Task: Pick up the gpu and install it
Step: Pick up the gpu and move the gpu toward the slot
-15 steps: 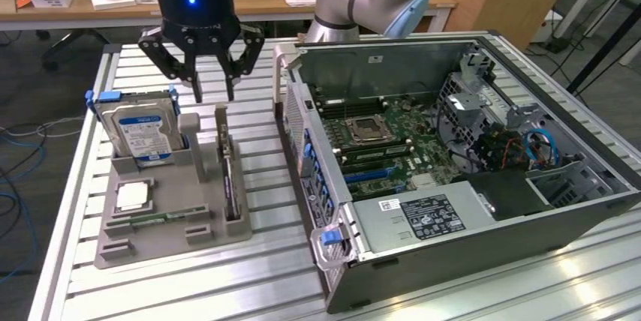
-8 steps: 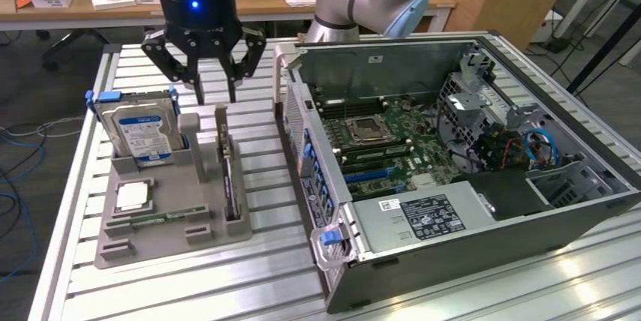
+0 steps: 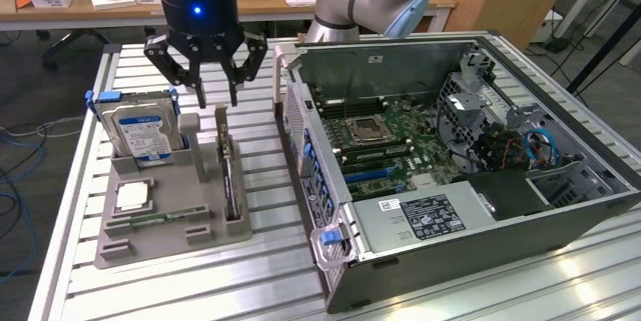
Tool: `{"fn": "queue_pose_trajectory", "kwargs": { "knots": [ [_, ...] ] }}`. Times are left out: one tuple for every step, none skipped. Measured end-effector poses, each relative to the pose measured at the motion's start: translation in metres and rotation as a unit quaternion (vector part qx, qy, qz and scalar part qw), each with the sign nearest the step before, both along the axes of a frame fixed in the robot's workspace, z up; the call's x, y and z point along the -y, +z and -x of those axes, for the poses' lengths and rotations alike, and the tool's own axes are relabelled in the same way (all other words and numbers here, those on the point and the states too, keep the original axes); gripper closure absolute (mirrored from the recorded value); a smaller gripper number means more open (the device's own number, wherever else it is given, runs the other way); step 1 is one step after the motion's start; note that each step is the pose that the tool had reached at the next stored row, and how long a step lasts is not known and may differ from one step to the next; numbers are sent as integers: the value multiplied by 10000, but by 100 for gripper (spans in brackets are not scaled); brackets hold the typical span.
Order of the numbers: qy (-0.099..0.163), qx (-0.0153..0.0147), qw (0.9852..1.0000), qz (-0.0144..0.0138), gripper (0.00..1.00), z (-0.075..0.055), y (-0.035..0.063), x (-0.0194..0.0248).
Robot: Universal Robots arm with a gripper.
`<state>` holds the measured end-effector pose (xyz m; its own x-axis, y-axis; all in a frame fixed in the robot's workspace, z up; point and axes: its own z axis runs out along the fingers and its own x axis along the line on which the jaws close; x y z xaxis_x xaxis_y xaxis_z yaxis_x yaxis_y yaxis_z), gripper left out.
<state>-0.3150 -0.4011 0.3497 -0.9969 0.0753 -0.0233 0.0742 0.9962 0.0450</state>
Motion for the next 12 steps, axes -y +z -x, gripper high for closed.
{"fn": "queue_pose_trajectory", "kwargs": {
  "knots": [
    [0, 0, 10000, 0, 53, -1, -6, 3],
    [0, 0, 10000, 0, 53, -2, -12, 7],
    [0, -1, 10000, 1, 53, -2, -18, 12],
    [0, -1, 10000, 0, 53, -3, -25, 16],
    [0, 0, 10000, 0, 53, -4, -33, 21],
    [0, 0, 10000, 0, 53, -5, -39, 26],
    [0, 0, 10000, 0, 53, -6, -46, 30],
    [0, 0, 10000, 0, 53, -6, -52, 34],
    [0, 0, 10000, 0, 53, -7, -58, 38],
    [0, 0, 10000, 0, 53, -8, -65, 42],
    [0, 0, 10000, 0, 53, -9, -72, 46],
    [0, 0, 10000, 0, 53, -10, -78, 51]
  ]
}}
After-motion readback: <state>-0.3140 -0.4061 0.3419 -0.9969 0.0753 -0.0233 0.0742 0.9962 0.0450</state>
